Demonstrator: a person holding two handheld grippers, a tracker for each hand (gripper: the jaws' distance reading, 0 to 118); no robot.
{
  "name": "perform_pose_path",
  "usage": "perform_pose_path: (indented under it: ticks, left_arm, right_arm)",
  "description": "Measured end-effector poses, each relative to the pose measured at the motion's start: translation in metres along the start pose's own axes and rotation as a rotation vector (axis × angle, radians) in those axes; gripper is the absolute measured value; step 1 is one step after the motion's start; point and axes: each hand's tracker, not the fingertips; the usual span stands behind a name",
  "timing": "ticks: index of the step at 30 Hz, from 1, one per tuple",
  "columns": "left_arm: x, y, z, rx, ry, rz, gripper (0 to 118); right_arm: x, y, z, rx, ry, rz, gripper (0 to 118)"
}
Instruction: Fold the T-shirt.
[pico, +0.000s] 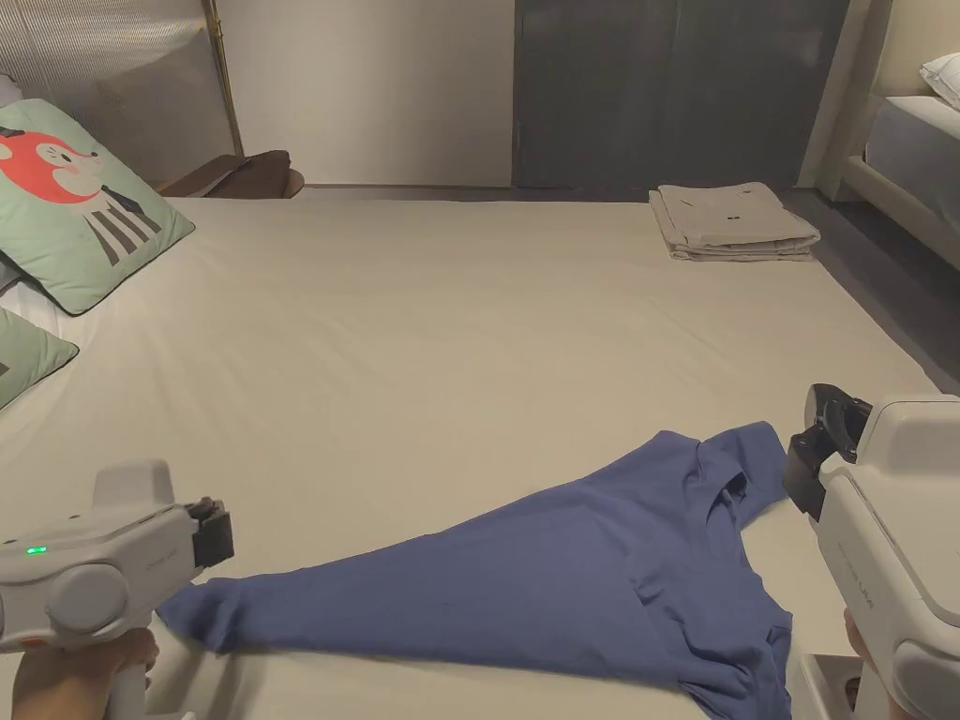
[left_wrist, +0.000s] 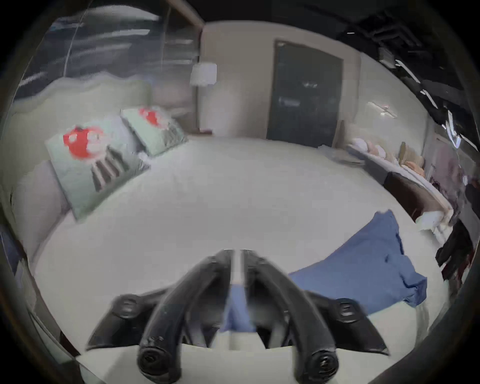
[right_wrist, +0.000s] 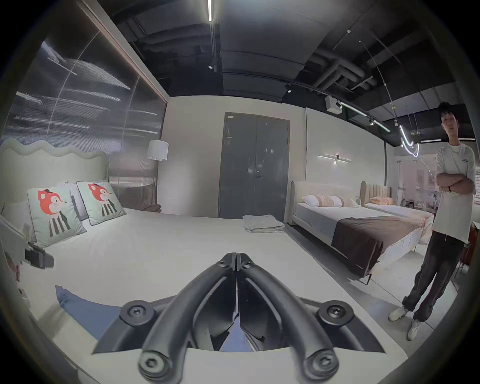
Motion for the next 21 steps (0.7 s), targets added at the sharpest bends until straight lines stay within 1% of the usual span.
perform_pose_path:
  ticks: [1, 2, 3, 5, 11, 14, 15, 16, 17, 18, 20, 21]
  left_arm:
    - [-0.01, -0.005, -0.008, -0.046, 0.022, 0.021, 82]
    - [-0.018, -0.011, -0.014, -0.072, 0.028, 0.038, 97]
    - [-0.026, -0.017, -0.02, -0.104, 0.041, 0.034, 104]
    - [-0.033, -0.03, -0.026, -0.125, 0.083, 0.037, 105]
    - [-0.035, -0.048, -0.044, -0.189, 0.095, 0.008, 104]
    - [-0.026, -0.046, -0.049, -0.186, 0.093, -0.017, 100]
    - [-0.023, -0.045, -0.052, -0.184, 0.089, -0.021, 97]
    - [-0.02, -0.043, -0.054, -0.184, 0.082, -0.024, 92]
    - [-0.018, -0.043, -0.056, -0.183, 0.077, -0.026, 84]
    - [-0.014, -0.042, -0.059, -0.185, 0.07, -0.032, 72]
    - [-0.008, -0.044, -0.063, -0.196, 0.063, -0.042, 13]
    - [-0.004, -0.045, -0.065, -0.205, 0.064, -0.045, 5]
  right_arm:
    - [0.0, -0.001, -0.001, -0.008, 0.001, 0.001, 0]
    - [0.0, -0.003, -0.002, -0.014, 0.001, 0.002, 0]
    - [0.003, -0.011, -0.008, -0.019, 0.0, -0.002, 0]
    - [0.005, -0.018, -0.014, -0.033, 0.001, -0.004, 0]
    - [0.003, -0.029, -0.02, -0.07, 0.006, -0.001, 0]
    - [0.004, -0.033, -0.021, -0.082, 0.004, 0.005, 0]
    - [0.005, -0.033, -0.021, -0.088, 0.002, 0.005, 0]
    - [0.006, -0.034, -0.021, -0.092, -0.002, 0.005, 0]
    - [0.008, -0.035, -0.023, -0.097, -0.005, 0.004, 0]
    - [0.009, -0.037, -0.024, -0.104, -0.008, 0.003, 0]
    - [0.012, -0.04, -0.025, -0.116, -0.016, -0.001, 0]
    - [0.014, -0.042, -0.027, -0.123, -0.018, -0.003, 0]
